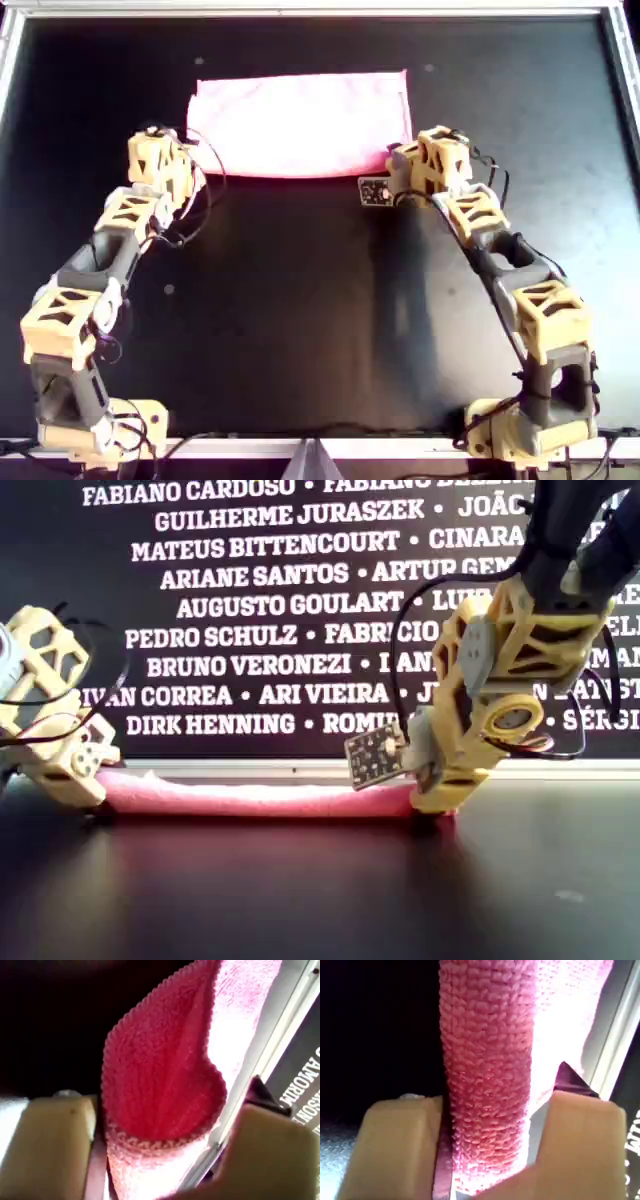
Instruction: Fold a cloth
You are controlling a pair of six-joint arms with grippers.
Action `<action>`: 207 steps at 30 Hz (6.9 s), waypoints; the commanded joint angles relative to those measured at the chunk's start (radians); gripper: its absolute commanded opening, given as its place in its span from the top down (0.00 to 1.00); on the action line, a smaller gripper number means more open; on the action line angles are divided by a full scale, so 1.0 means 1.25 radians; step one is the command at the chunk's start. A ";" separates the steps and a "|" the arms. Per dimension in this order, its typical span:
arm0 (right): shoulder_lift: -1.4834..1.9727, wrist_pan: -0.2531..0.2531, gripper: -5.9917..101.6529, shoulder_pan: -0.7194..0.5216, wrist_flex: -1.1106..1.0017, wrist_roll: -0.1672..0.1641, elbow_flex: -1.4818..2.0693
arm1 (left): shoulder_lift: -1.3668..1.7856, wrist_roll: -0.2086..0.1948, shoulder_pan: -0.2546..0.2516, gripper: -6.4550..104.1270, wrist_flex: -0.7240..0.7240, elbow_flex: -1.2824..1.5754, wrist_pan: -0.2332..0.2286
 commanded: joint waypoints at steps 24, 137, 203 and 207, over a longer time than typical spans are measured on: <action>0.004 -0.001 0.95 -0.018 -0.031 0.009 -0.114 | 0.005 -0.007 0.005 0.96 0.001 -0.031 0.009; 1.892 0.013 0.36 -0.023 -0.016 -0.005 1.475 | 1.735 0.005 0.155 0.21 0.018 1.285 -0.007; 0.594 0.002 0.20 0.016 0.121 -0.045 0.722 | 1.732 0.002 0.155 0.22 0.018 1.286 0.009; 0.594 0.005 0.27 0.021 0.121 -0.045 0.729 | 1.732 0.002 0.155 0.22 0.018 1.286 0.009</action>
